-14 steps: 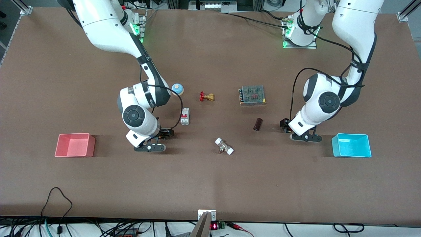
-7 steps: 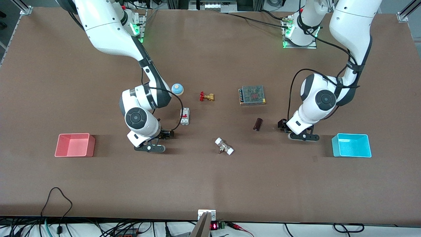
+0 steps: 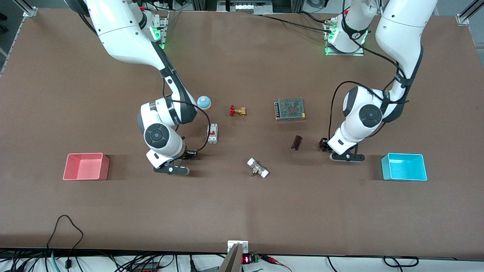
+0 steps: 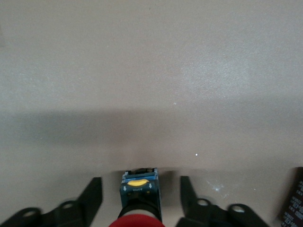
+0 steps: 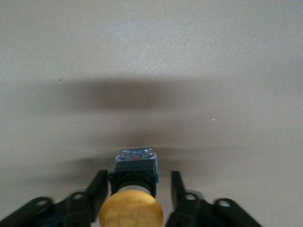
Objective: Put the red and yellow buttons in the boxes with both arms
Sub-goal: 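Lower both grippers and close them on the yellow and red buttons, then carry the yellow button to the pink box while the left gripper carries red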
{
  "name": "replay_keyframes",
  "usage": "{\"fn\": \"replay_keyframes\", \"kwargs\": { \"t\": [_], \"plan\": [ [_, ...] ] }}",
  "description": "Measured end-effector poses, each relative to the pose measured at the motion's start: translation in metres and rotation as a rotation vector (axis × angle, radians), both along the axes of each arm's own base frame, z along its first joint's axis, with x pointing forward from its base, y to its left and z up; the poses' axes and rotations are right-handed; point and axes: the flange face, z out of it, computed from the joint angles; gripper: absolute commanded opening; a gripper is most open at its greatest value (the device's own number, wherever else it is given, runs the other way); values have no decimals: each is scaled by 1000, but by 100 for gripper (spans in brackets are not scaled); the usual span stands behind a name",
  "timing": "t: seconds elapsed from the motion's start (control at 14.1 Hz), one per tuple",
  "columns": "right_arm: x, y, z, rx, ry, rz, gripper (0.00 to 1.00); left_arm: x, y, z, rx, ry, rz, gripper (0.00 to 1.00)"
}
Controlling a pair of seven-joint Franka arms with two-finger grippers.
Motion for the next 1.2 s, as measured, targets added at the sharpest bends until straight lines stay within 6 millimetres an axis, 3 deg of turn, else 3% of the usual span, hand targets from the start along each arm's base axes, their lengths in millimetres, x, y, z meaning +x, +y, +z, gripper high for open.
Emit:
{"fn": "replay_keyframes", "kwargs": {
  "t": [0.35, 0.5, 0.64, 0.78, 0.92, 1.06, 1.2],
  "plan": [
    [5, -1, 7, 4, -16, -6, 27, 1, -2, 2, -3, -10, -2, 23],
    [22, -12, 32, 15, -65, -24, 27, 8, -2, 12, -8, -36, -4, 23],
    [41, -40, 72, 20, -92, -67, 27, 21, 3, 40, -6, -57, -18, 24],
    [54, -92, 109, 4, -82, -110, 27, 41, 23, 81, 5, -33, -33, 24],
    [62, -160, 134, -6, -52, -95, 27, 63, 52, 130, 14, -3, -59, 24],
    [63, -235, 145, -6, 8, -86, 27, 80, 81, 174, 17, 10, -89, 24],
    [59, -298, 141, 3, 58, -65, 27, 91, 109, 201, 23, 2, -132, 24]
  ]
}}
